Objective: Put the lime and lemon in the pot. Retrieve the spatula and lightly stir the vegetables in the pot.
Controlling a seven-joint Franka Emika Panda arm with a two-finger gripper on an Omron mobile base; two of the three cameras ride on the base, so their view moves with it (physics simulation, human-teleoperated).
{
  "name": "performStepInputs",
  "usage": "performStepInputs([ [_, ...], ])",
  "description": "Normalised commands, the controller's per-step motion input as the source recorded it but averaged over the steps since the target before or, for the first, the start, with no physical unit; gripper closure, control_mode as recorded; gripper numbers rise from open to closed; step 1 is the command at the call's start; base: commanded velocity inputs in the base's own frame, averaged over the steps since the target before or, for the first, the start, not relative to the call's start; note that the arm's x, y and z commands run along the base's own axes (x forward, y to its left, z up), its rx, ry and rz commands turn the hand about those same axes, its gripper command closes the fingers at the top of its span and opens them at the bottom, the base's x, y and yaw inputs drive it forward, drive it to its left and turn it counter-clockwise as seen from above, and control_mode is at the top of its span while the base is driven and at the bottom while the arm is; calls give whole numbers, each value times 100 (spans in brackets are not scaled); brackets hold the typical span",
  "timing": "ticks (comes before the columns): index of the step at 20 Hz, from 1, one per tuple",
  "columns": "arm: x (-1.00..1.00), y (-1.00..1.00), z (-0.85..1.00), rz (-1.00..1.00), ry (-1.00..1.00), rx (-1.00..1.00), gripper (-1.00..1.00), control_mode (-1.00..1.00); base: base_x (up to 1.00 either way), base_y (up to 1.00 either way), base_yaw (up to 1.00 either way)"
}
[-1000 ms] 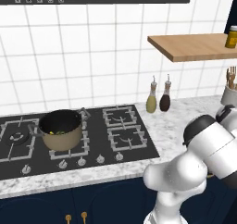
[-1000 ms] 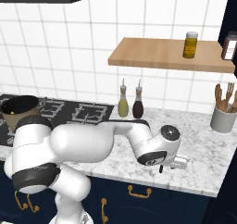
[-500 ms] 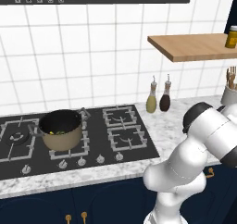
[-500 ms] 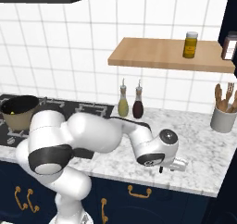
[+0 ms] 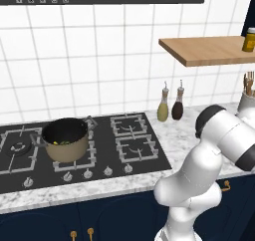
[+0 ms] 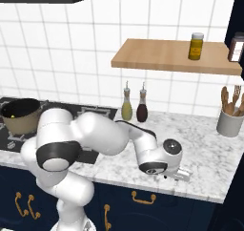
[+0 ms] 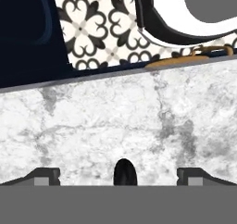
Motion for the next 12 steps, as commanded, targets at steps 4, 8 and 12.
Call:
performStepInputs([
  [4,0,1,-18,0,-3,0,-100,-100,0,0,0],
  [8,0,6,-12,0,-5,0,100,-100,0,0,0],
  [12,2,3,-5,0,-2,0,100,-100,0,0,0],
])
